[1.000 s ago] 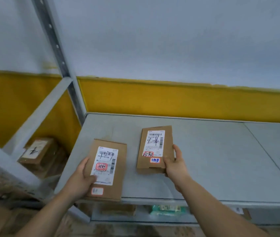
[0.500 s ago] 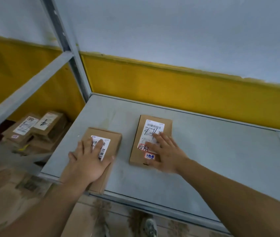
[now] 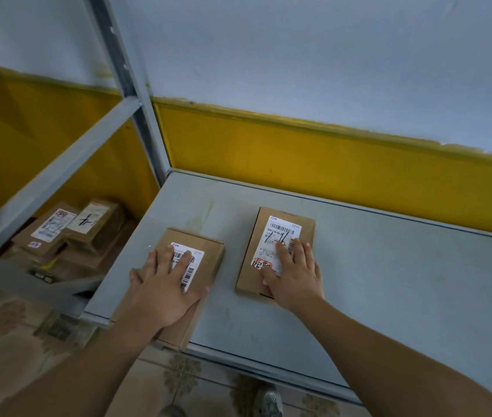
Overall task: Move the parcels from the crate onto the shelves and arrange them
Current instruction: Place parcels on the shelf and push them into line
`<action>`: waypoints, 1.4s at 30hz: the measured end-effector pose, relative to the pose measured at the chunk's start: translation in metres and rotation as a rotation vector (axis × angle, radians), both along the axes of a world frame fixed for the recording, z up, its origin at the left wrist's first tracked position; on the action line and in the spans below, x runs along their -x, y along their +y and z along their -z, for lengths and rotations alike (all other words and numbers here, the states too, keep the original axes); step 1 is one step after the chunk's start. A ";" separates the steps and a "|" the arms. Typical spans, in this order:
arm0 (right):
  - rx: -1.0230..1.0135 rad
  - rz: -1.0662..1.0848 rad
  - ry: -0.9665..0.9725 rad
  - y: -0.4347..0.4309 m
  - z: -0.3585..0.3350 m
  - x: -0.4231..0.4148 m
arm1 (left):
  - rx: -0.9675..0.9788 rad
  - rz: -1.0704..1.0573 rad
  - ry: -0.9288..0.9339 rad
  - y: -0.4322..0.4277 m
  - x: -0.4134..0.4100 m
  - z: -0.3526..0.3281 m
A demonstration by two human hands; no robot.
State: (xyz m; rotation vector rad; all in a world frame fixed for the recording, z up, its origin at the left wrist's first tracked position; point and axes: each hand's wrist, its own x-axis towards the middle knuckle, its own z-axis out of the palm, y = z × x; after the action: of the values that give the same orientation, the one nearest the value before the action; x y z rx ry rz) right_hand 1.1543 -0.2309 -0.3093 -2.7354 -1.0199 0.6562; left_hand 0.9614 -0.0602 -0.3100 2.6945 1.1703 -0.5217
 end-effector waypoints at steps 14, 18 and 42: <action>-0.072 -0.039 -0.095 0.020 0.005 -0.015 | -0.003 0.022 -0.068 0.004 0.004 0.011; -0.076 -0.006 -0.133 0.034 0.004 -0.012 | 0.011 0.016 -0.072 0.004 0.004 0.011; 0.112 -0.003 -0.218 0.019 -0.010 -0.029 | 0.097 0.021 -0.040 0.012 0.003 0.004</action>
State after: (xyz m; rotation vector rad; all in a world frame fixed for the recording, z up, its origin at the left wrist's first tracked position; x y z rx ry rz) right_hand 1.1836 -0.2120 -0.2990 -2.9552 -1.0607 0.4352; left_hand 0.9583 -0.0482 -0.3142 2.6261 1.0787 -0.5118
